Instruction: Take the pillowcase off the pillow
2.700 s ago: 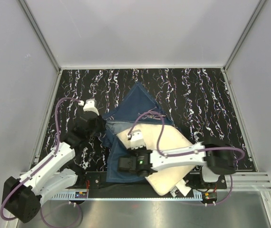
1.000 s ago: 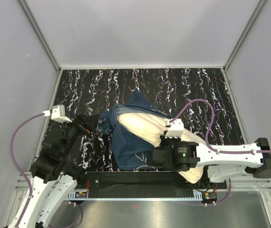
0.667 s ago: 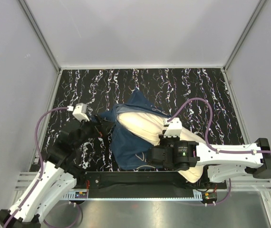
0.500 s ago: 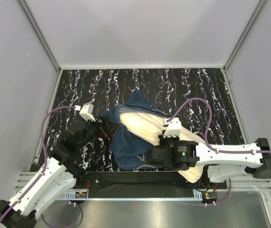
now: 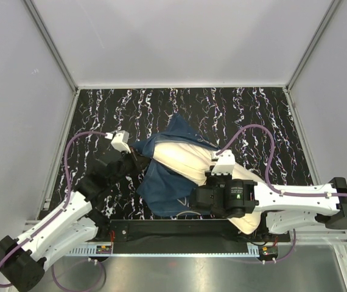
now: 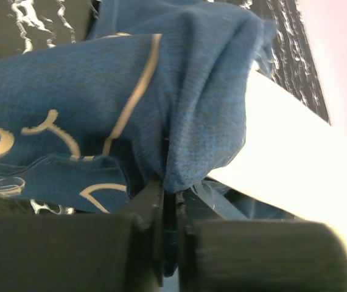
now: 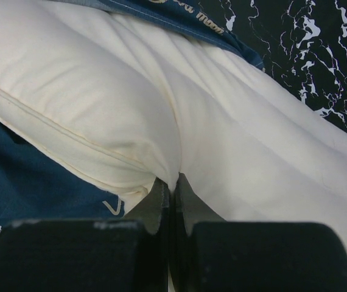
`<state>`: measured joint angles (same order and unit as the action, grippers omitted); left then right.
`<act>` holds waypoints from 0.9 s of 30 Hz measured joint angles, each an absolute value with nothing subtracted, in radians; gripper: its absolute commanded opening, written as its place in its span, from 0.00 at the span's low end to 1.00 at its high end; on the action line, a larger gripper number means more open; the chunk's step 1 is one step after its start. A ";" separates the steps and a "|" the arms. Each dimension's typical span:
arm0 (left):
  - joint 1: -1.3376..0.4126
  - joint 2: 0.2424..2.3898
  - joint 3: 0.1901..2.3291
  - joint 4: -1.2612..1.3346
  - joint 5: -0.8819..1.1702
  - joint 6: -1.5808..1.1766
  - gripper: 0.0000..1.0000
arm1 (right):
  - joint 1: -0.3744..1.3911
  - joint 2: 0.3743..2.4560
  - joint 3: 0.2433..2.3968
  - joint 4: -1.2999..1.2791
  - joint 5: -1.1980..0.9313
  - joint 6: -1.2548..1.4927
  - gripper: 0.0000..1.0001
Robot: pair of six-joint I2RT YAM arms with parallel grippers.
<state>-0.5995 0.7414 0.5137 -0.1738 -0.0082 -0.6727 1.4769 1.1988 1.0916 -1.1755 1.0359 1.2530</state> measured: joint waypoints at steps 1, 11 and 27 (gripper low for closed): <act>-0.600 0.741 0.514 -0.178 -0.022 -0.670 0.00 | 1.477 1.191 1.092 -1.180 1.036 1.255 0.00; -0.488 0.790 0.637 -0.259 -0.108 -0.607 0.00 | 1.477 1.045 1.127 -1.255 1.062 1.304 0.00; 0.082 0.897 0.735 -0.255 0.160 -0.603 0.00 | 1.464 0.996 1.286 -1.350 1.158 1.308 0.00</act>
<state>0.0818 0.8967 0.7345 -0.2554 0.1596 -0.6025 1.4643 0.9958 1.2858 -1.3499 1.1584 1.3083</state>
